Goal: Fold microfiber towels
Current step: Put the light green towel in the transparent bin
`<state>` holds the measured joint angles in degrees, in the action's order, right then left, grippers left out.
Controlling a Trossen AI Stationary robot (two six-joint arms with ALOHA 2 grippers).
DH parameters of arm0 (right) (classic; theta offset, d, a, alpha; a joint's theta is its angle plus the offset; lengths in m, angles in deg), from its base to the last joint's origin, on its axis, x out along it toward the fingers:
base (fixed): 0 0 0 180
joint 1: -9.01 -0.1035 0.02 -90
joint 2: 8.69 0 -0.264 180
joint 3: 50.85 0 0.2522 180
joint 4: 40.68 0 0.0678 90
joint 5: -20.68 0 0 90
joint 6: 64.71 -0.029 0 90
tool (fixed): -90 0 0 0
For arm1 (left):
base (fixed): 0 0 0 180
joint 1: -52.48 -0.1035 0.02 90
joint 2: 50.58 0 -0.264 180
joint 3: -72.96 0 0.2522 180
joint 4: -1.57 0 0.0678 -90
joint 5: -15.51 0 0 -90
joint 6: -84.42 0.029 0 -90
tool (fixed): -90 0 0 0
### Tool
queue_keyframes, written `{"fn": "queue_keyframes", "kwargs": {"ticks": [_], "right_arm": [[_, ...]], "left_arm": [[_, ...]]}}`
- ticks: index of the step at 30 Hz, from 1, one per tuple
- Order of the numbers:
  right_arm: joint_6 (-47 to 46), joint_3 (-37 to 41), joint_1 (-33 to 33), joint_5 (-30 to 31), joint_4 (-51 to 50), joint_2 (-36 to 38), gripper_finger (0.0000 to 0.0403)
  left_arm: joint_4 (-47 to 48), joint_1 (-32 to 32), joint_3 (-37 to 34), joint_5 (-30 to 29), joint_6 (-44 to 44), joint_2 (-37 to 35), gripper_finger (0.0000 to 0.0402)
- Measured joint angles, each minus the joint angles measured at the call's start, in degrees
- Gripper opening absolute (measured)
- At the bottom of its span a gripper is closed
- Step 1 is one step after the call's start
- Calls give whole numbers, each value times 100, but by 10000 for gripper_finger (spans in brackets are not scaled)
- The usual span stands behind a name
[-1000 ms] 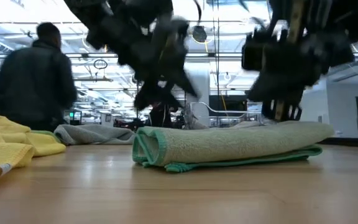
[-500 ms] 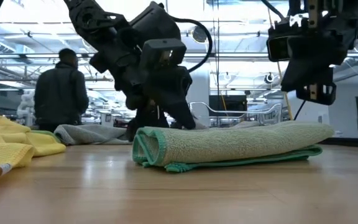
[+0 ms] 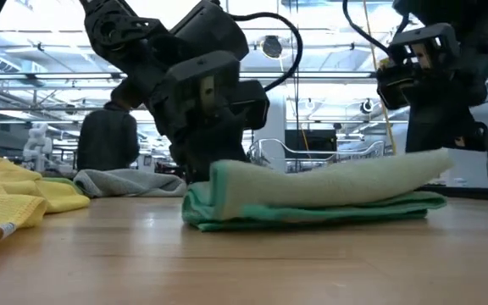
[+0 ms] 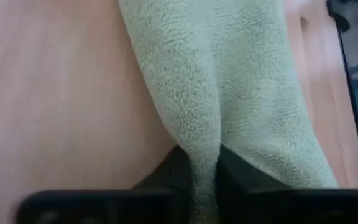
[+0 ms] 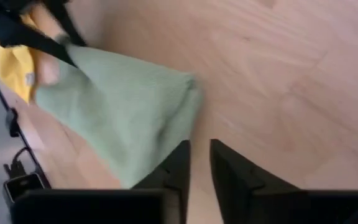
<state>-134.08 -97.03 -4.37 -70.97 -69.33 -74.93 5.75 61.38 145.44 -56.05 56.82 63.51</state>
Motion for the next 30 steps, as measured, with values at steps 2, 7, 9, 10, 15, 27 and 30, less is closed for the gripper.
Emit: {"fn": "queue_keyframes", "kwargs": {"ticks": [2, 7, 9, 10, 15, 27, 30], "right_arm": [[144, 2, 78, -206, -53, 0, 86], [1031, 0, 439, -635, 422, -1, 188], [1541, 0, 571, -762, 843, 2, 232], [1792, 0, 627, -787, 1067, 2, 254], [2890, 0, 838, -596, 2123, 1, 333], [4293, -121, 1534, -1684, 2983, 41, 352], [4888, -479, 1534, -1947, 2549, 45, 352]], "left_arm": [[57, 2, 0, -15, 109, -53, 19], [554, -19, -7, -349, 354, -537, 22], [885, -17, 49, -576, 516, -772, 12], [1057, -8, 88, -690, 603, -877, 12], [1918, 48, 381, -1021, 1140, -1178, 16], [3628, 90, 1858, -1554, 2350, -1207, 13], [4000, 54, 2232, -1573, 2615, -1207, 11]]}}
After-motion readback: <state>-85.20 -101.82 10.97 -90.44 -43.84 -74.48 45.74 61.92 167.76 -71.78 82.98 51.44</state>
